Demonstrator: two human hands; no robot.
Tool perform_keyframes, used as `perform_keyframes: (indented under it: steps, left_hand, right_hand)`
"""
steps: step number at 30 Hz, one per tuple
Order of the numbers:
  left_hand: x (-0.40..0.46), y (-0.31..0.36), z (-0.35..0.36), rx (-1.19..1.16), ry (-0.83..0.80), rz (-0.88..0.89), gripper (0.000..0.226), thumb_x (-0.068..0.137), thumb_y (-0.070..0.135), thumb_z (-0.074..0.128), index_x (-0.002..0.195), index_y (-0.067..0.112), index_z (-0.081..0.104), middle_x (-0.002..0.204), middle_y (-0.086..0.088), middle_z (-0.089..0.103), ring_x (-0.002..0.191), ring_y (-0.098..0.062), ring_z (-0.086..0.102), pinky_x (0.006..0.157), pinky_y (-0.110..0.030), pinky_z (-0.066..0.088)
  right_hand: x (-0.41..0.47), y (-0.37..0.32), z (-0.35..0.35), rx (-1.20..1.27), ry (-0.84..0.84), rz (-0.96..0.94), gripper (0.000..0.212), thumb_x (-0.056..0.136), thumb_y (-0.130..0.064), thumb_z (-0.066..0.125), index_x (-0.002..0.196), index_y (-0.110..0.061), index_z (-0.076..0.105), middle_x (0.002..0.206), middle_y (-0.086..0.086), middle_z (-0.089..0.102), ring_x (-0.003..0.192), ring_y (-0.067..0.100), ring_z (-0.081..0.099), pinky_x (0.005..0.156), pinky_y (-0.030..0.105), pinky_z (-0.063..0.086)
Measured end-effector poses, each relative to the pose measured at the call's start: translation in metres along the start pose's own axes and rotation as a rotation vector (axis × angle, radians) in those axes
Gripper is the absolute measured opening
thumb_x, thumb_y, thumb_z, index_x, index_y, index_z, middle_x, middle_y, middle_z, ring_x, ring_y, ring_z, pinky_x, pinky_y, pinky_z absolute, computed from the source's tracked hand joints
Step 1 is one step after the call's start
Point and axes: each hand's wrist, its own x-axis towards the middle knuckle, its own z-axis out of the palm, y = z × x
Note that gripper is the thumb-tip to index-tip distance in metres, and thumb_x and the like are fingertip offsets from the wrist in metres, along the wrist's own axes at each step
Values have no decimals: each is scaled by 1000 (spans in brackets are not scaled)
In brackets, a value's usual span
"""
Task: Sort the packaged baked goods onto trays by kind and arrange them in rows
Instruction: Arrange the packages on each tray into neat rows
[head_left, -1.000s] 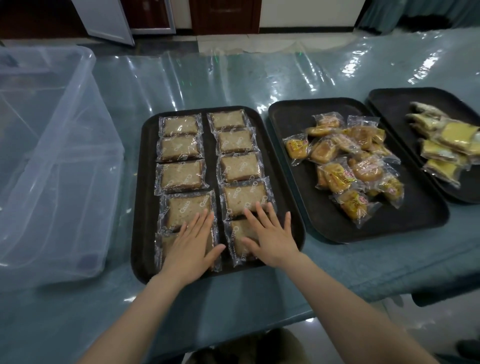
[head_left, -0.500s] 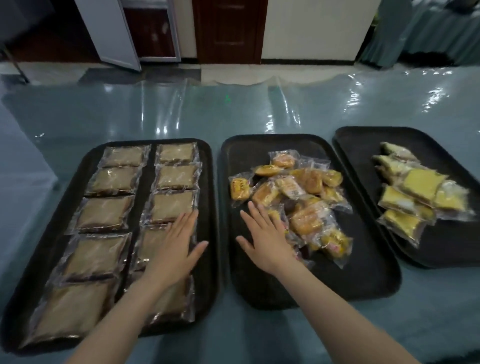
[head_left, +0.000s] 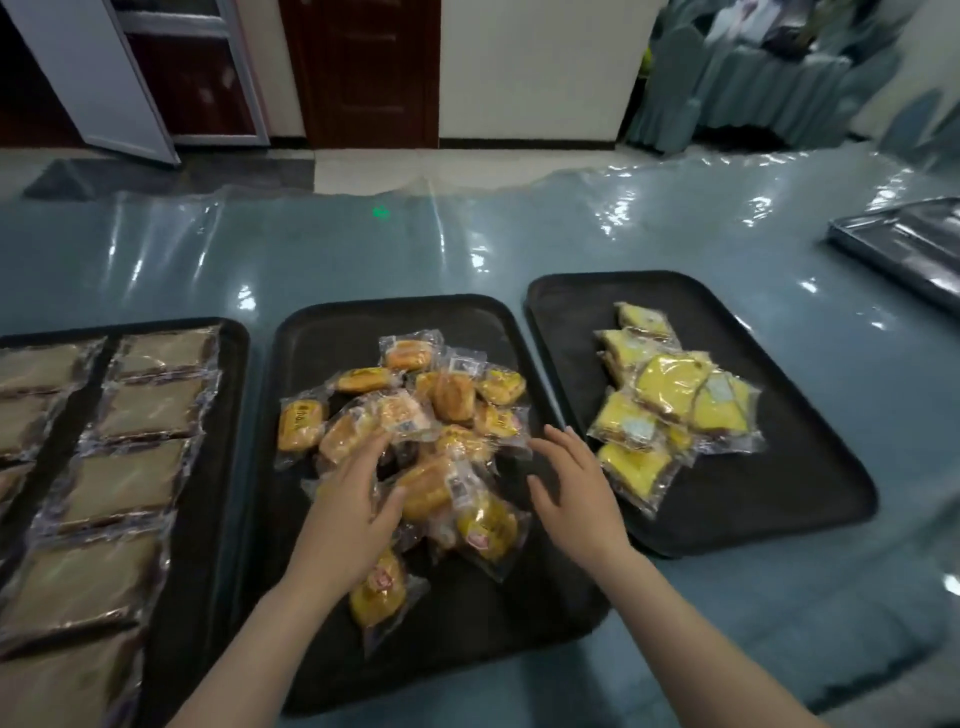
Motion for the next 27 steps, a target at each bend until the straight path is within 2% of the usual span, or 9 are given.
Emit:
perform_keyframes:
  steps: [2,7,11,14,17,20,24,26,27]
  left_hand:
    - [6,17,16,16,-2,-7,61,92,35,54,145,38,25,151,13,29,134,-12,35,107,-36,36]
    - [22,57,60,33,-16,-32,61,91,31,56,143,42,26,151,14,30,136,-5,29,108,-32,33]
    - [45,98,113,41,40,-68,57,90,28,58,141,37,34,142,4,46,128,-13,43,101,-31,38]
    - [65,138,165,-2,24,-97,57,91,29,58,142,37,33,146,13,38,131,0,32,106,-24,29]
    - [90,172,208,-3,3,-114,57,92,29,57,143,32,33,147,13,35,132,-1,30,103,-19,24]
    - [110,194,234,-18,9,-188,56,91,26,57,142,31,36,144,13,39,121,5,33,97,-17,28]
    - [141,211,256,49,15,-210,53,90,26,57,139,33,40,137,18,42,114,10,32,94,-13,28]
    - [157,217,266,76,-22,-206,48,89,27,58,134,32,45,133,16,46,111,8,37,89,-9,30]
    - [165,219,269,77,-56,-222,46,89,27,58,133,33,46,133,15,48,111,5,41,88,-11,32]
  right_hand:
    - [-6,27,-17,11,14,54,43,92,-24,58,134,-26,50,147,-8,38,140,10,24,113,25,20]
    - [3,99,-62,31,34,99,39,92,-18,58,131,-20,54,144,-5,41,136,12,30,112,31,29]
    - [26,164,-97,61,29,94,36,92,-16,58,127,-18,58,142,-3,43,135,13,34,108,38,36]
    - [52,211,-126,43,49,24,31,89,-13,61,120,-18,62,135,-3,48,129,16,41,104,27,34]
    - [84,247,-152,5,39,2,30,88,-13,61,118,-19,63,133,-2,51,125,17,44,98,23,31]
    - [114,266,-166,48,6,66,31,89,-23,61,120,-22,60,127,-3,56,121,19,47,93,23,33]
    - [156,269,-164,64,-125,134,56,85,-51,61,133,-25,50,127,-5,57,119,18,50,93,36,46]
    - [172,263,-159,68,-186,109,59,81,-53,65,131,-24,52,117,-5,62,107,17,58,84,34,50]
    - [179,262,-156,72,-210,97,55,80,-50,68,126,-23,55,110,-5,64,100,17,60,80,33,50]
